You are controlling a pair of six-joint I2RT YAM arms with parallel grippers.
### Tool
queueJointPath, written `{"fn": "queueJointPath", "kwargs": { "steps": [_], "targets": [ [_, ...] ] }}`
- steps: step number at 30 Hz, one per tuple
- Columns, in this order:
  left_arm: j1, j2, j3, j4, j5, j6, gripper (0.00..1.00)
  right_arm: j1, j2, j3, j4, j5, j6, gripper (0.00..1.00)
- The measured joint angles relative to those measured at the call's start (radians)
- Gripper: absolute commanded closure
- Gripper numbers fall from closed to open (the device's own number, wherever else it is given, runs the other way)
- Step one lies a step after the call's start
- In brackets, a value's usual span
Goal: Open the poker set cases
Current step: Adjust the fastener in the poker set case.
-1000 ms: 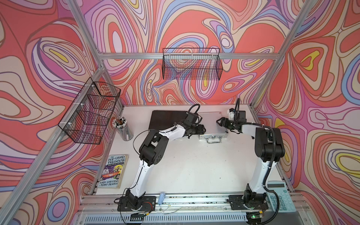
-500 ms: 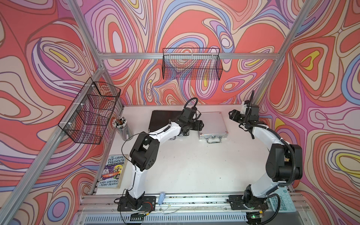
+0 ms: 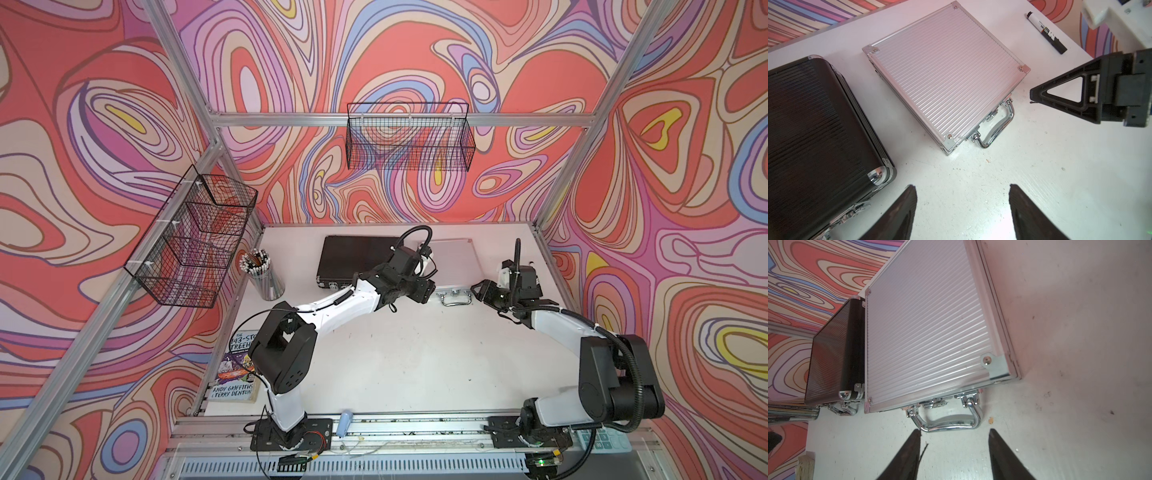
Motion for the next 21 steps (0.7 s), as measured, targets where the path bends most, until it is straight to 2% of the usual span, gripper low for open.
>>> {"fn": "queueJointPath", "kwargs": {
  "steps": [3, 6, 10, 13, 21],
  "targets": [
    [0.002, -0.008, -0.027, 0.01, 0.0, -0.001, 0.28, 0.016, 0.042, -0.044, 0.089, -0.008, 0.027, 0.39],
    [0.003, -0.025, -0.066, 0.014, 0.0, -0.003, 0.28, 0.032, 0.096, -0.07, 0.154, -0.004, 0.046, 0.28],
    [0.003, -0.034, -0.086, 0.016, 0.0, -0.009, 0.28, 0.038, 0.145, -0.086, 0.224, 0.008, 0.066, 0.26],
    [0.003, -0.034, -0.089, 0.023, 0.005, -0.019, 0.29, 0.038, 0.176, -0.091, 0.298, 0.006, 0.088, 0.28],
    [-0.007, -0.026, -0.087, 0.032, 0.007, -0.026, 0.3, 0.058, 0.233, -0.096, 0.408, -0.002, 0.164, 0.47]
  ]
}}
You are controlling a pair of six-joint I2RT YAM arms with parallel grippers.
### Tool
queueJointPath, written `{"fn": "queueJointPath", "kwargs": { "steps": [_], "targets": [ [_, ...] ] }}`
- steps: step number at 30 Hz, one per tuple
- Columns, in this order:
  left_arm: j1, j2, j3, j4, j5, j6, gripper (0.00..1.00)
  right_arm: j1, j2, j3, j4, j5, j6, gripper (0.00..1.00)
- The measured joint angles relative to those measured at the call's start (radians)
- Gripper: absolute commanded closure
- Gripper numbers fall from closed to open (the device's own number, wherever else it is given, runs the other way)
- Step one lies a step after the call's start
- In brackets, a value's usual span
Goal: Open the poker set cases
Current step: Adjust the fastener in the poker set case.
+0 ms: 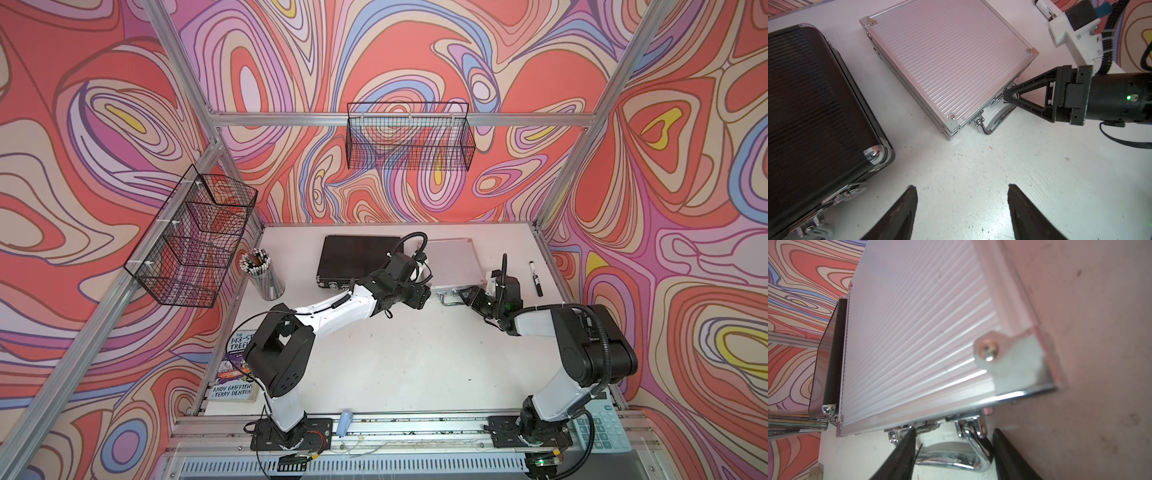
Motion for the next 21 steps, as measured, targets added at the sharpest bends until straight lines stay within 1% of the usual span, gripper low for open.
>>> {"fn": "queueJointPath", "kwargs": {
  "steps": [7, 10, 13, 15, 21],
  "targets": [
    [-0.072, 0.128, 0.118, -0.011, -0.009, 0.077, 0.3, 0.0, 0.006, -0.002, -0.006, 0.008, 0.04, 0.68],
    [-0.087, 0.18, 0.159, -0.011, 0.001, 0.104, 0.3, 0.0, 0.006, -0.008, -0.005, 0.009, 0.057, 0.76],
    [-0.092, 0.231, 0.206, -0.019, 0.004, 0.129, 0.3, 0.001, 0.005, -0.018, 0.006, 0.001, 0.068, 0.79],
    [-0.094, 0.258, 0.229, -0.02, 0.009, 0.14, 0.3, 0.001, 0.005, -0.026, 0.021, 0.0, 0.079, 0.8],
    [-0.103, 0.29, 0.233, -0.024, 0.031, 0.161, 0.31, 0.001, 0.005, -0.03, 0.039, -0.014, 0.104, 0.86]
  ]
}}
